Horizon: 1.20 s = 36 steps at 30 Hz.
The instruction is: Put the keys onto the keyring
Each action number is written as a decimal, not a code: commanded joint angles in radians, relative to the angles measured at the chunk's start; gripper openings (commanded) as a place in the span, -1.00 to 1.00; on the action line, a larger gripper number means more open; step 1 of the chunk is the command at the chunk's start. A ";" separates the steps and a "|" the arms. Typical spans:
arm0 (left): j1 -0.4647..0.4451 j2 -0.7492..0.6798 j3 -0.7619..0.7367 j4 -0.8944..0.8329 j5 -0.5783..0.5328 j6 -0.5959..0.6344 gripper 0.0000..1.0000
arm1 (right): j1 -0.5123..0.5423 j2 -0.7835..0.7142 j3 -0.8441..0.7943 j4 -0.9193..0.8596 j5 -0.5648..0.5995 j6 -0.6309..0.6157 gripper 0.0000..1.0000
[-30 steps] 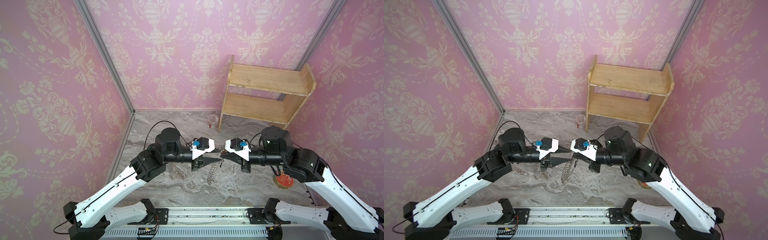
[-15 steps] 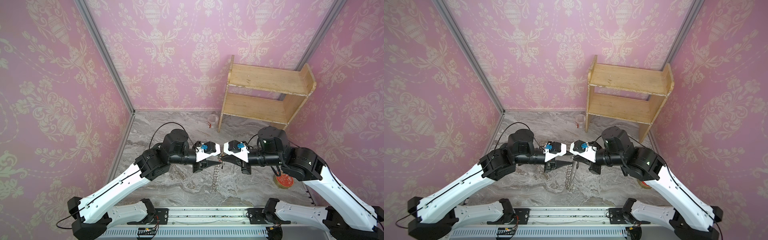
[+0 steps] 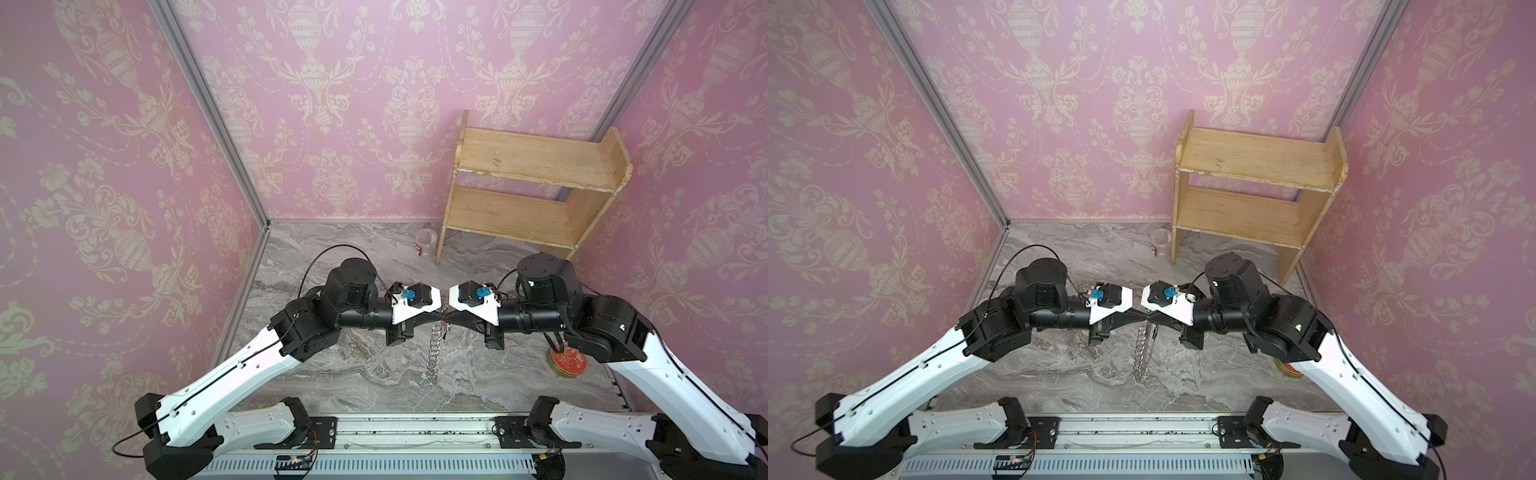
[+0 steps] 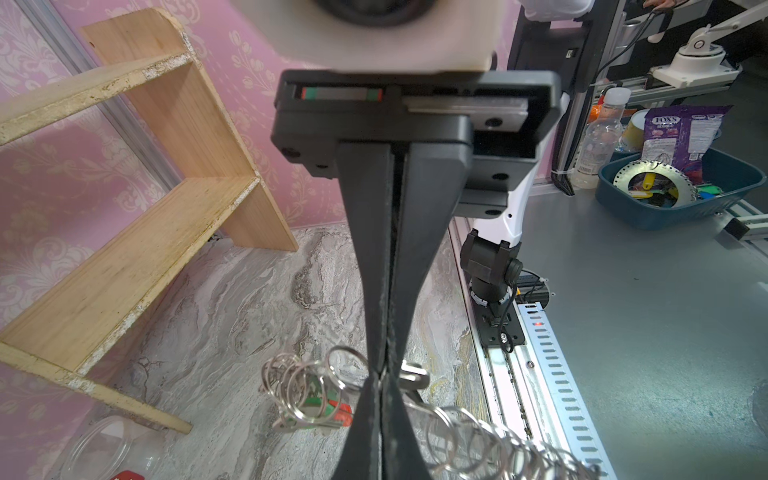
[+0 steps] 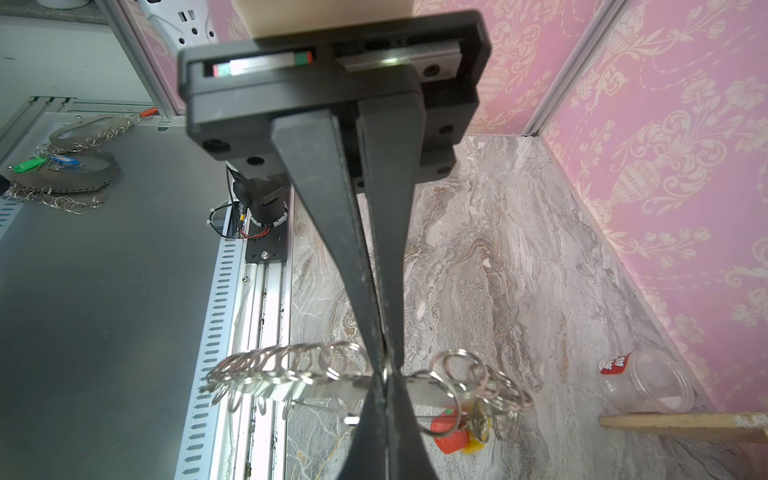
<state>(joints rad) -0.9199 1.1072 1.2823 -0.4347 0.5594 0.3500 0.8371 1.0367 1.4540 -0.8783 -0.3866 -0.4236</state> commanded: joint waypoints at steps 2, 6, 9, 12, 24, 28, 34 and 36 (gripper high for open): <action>-0.007 0.000 0.017 0.026 0.040 -0.015 -0.91 | -0.001 -0.014 0.030 0.043 -0.019 -0.010 -1.00; -0.010 -0.001 0.010 0.035 0.056 -0.017 -0.81 | -0.002 -0.013 0.027 0.048 -0.020 -0.009 -1.00; -0.010 -0.004 0.002 0.049 0.067 -0.018 -0.82 | -0.003 -0.014 0.025 0.054 -0.020 -0.008 -1.00; -0.011 -0.002 -0.001 0.053 0.076 -0.020 -1.00 | -0.004 -0.013 0.026 0.059 -0.024 -0.006 -1.00; -0.011 -0.035 -0.027 0.092 0.061 -0.006 -1.00 | -0.006 -0.021 0.031 0.037 0.019 -0.002 -0.61; -0.011 -0.048 -0.031 0.106 0.054 -0.006 -1.00 | -0.006 -0.041 0.030 0.007 0.066 0.000 -0.24; -0.010 -0.056 -0.027 0.117 0.056 -0.005 -1.00 | -0.007 -0.046 0.013 0.007 0.054 0.002 -0.29; -0.010 -0.058 -0.022 0.113 0.057 -0.001 -1.00 | -0.008 -0.040 0.013 0.010 0.045 -0.003 -0.35</action>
<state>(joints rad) -0.9218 1.0721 1.2537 -0.3618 0.5961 0.3489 0.8333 0.9989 1.4563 -0.8738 -0.3408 -0.4232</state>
